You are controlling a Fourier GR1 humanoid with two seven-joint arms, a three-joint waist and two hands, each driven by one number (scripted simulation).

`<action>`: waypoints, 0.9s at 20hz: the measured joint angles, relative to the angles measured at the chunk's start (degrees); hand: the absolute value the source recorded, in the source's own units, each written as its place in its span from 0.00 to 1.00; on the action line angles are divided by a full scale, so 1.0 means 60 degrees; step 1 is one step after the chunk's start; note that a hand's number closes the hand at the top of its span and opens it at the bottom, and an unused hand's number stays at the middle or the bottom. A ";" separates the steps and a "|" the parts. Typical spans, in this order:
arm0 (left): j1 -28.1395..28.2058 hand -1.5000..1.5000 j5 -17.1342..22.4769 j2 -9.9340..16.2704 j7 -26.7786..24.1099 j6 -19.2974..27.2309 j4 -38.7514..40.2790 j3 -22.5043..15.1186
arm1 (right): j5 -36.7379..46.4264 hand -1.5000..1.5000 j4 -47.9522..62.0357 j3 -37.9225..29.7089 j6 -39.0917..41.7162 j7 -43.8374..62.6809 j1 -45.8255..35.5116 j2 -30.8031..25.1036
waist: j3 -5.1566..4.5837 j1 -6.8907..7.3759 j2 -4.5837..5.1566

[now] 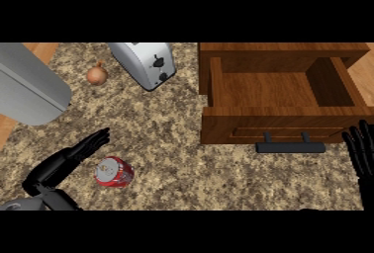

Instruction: Pick up the can, place it into the drawer and close the drawer

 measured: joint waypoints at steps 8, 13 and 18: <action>-0.0522 0.00 -0.0545 0.0305 -0.1081 0.0770 0.1585 -0.0415 | -0.0153 0.00 -0.0403 -0.0157 0.0100 0.0161 0.0186 0.0031 | 0.0000 -0.0025 0.0002; -0.0921 0.00 -0.0815 0.0487 -0.1742 0.1211 0.2704 -0.0680 | -0.0263 0.00 -0.0382 -0.0276 0.0158 0.0257 0.0043 -0.0016 | -0.0001 -0.0034 0.0008; -0.1273 0.00 -0.0946 0.0552 -0.2106 0.1547 0.3727 -0.0902 | -0.0317 0.00 -0.0601 -0.0324 0.0207 0.0368 0.0097 0.0008 | -0.0001 -0.0040 0.0009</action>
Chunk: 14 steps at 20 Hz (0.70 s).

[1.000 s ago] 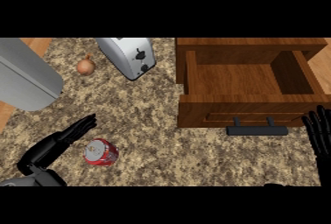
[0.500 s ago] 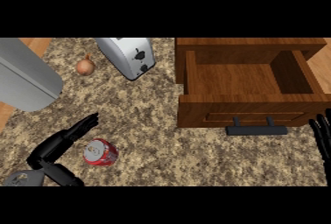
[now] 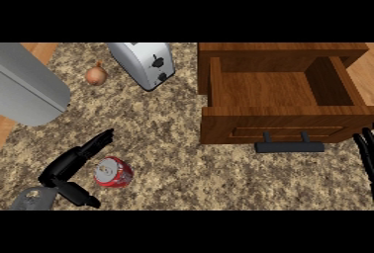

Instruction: Pick up the can, place it into the drawer and close the drawer

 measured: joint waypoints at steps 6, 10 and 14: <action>-0.0536 0.00 -0.0117 0.0015 -0.0509 0.0326 0.1047 -0.0258 | 0.0058 0.00 0.0141 -0.0019 0.0055 -0.0225 0.0029 0.0094 | 0.0000 -0.0011 0.0005; -0.0696 0.00 -0.0111 -0.0031 -0.0681 0.0479 0.1373 -0.0419 | 0.0002 0.00 0.0258 -0.0165 0.0074 -0.0211 -0.0039 0.0053 | -0.0001 0.0005 -0.0001; -0.0924 0.00 -0.0138 -0.0271 -0.0723 0.0719 0.1630 -0.0584 | 0.0062 0.00 0.0118 -0.0075 0.0044 -0.0010 -0.0072 0.0117 | 0.0001 0.0009 -0.0002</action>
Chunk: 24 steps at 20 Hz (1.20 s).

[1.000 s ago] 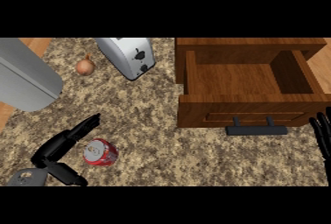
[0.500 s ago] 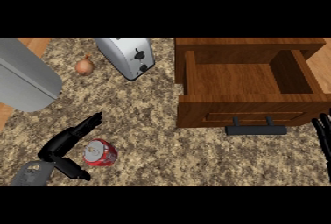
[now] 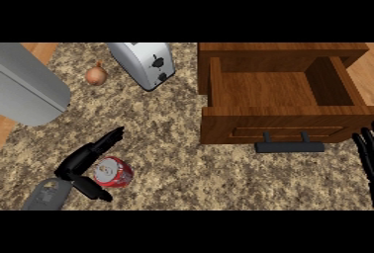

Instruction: Pick up the can, place it into the drawer and close the drawer

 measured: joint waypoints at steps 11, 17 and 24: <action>-0.0241 0.00 -0.0054 -0.0359 -0.0095 0.0196 0.0371 -0.0426 | -0.0138 0.00 -0.0271 -0.0127 0.0109 0.0194 0.0048 0.0005 | 0.0003 0.0003 -0.0003; -0.0352 0.00 -0.0042 -0.0663 -0.0078 0.0212 0.0366 -0.0703 | -0.0207 0.00 -0.0493 -0.0037 0.0105 0.0329 0.0164 0.0112 | 0.0002 0.0008 -0.0007; -0.0050 1.00 0.0297 -0.1000 0.0369 -0.0052 -0.0463 -0.0973 | -0.0278 0.00 -0.0513 -0.0181 0.0158 0.0253 0.0211 0.0137 | 0.0006 0.0052 -0.0022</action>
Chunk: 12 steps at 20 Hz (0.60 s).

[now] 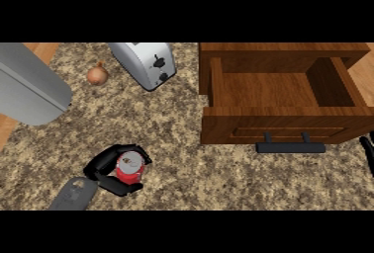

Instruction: Pick up the can, place it into the drawer and close the drawer

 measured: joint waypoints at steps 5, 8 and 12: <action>0.0227 1.00 0.0450 -0.0112 0.0488 -0.0423 -0.0597 -0.0110 | -0.0079 0.00 -0.0146 -0.0066 0.0038 -0.0028 0.0199 0.0029 | 0.0000 0.0000 -0.0002; 0.0313 1.00 0.1089 -0.0261 0.0938 0.0176 -0.0758 0.0631 | -0.0071 0.00 -0.0081 -0.0042 0.0022 -0.0055 0.0163 0.0049 | 0.0002 0.0044 0.0000; 0.0376 1.00 0.2038 -0.0540 0.1352 0.2115 -0.0648 0.2330 | -0.0036 0.00 -0.0195 -0.0088 -0.0037 -0.0069 0.0285 0.0105 | 0.0006 0.0189 -0.0013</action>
